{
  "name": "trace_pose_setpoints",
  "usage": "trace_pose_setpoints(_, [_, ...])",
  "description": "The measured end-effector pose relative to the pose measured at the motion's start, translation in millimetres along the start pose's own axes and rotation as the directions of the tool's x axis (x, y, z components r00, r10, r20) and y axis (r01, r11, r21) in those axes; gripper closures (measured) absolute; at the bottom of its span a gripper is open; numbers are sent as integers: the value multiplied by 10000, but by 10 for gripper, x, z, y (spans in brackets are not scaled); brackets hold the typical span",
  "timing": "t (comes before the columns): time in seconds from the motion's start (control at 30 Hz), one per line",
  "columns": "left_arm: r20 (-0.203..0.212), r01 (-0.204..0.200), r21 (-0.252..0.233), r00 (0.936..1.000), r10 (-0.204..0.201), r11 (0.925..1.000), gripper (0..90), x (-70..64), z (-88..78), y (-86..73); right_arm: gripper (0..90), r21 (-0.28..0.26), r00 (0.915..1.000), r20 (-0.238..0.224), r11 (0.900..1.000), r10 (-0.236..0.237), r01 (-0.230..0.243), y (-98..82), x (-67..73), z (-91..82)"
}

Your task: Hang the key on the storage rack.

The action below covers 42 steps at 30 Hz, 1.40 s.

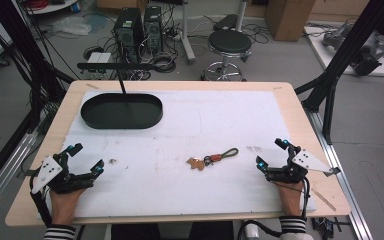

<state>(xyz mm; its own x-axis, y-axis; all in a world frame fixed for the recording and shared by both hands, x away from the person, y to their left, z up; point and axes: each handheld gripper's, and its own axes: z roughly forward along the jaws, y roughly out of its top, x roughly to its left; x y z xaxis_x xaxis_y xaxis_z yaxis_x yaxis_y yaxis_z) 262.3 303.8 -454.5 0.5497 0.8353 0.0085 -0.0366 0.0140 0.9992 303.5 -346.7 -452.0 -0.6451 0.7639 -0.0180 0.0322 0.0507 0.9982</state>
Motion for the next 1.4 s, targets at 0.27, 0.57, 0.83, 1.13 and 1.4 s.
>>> trace_pose_setpoints(0.27, [-1, -18, -11, 10000, 18, 10000, 49, -4, 0, 0, 5, 7, 10000, 19, 10000, 68, -68, 1, 1, -3])
trace_pose_setpoints(0.57, [-6, -21, 6, 10000, 21, 10000, 49, -4, 2, 0, 5, -58, 9997, 62, 9997, 238, -238, 1, -10, -4])
trace_pose_setpoints(0.83, [9, -35, 46, 10000, 35, 10000, 50, -3, 4, 2, 4, -95, 9991, 112, 9991, 414, -413, 2, -26, -8])
trace_pose_setpoints(1.13, [6, 25, 31, 10000, -25, 10000, 49, -1, 5, 1, 5, 666, 9994, -44, 9972, 342, -338, 170, -161, 56])
trace_pose_setpoints(1.4, [6, 29, 28, 10000, -29, 10000, 49, 1, 4, 1, 5, 1759, 9912, -1189, 9813, -574, 779, 640, -212, 314])
